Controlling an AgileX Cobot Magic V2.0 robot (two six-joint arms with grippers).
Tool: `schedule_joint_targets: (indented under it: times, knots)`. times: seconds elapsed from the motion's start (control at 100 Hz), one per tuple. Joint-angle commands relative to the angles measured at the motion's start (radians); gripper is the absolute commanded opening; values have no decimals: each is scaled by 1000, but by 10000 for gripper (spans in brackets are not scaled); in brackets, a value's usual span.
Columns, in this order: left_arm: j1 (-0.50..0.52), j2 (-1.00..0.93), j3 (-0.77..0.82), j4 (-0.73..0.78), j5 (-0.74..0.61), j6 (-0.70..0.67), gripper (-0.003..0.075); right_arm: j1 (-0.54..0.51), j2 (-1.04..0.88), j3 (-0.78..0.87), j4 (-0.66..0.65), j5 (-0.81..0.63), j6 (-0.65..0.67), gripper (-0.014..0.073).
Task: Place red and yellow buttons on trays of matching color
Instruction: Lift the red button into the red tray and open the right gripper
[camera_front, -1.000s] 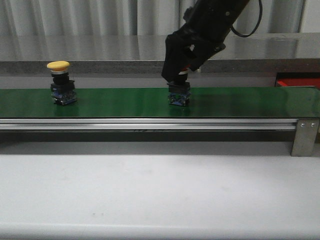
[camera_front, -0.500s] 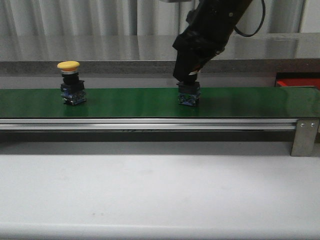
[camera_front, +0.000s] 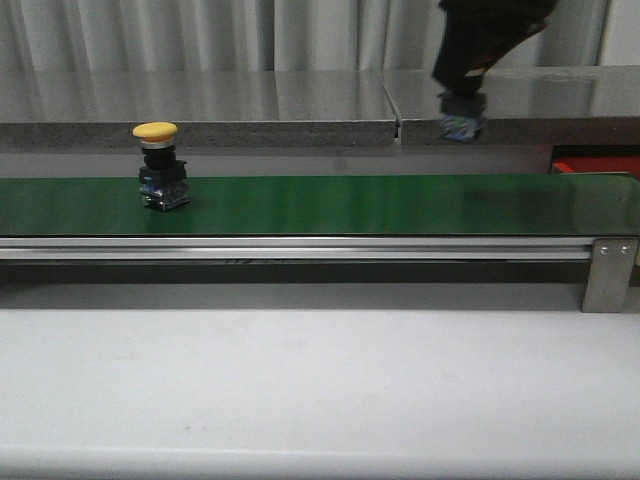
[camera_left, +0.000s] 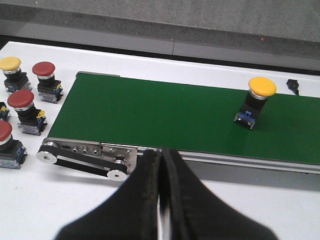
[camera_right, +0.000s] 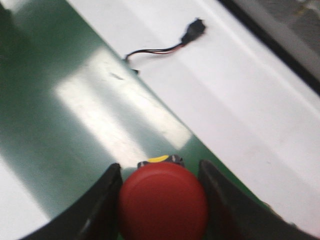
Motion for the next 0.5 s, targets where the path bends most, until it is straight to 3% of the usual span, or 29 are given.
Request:
schedule_joint_targets:
  times: [0.0,0.3,0.49]
  knots:
    - [-7,2,-28,-2,-74,-2,-20,-78,-79,-34,14,-31,5,211]
    - [-7,2,-28,-2,-74,-2,-20,-361,-51,-34,28,-111,30,211]
    - [-7,2,-28,-2,-74,-2,-20,-437,19,-34,38,-184,30,211]
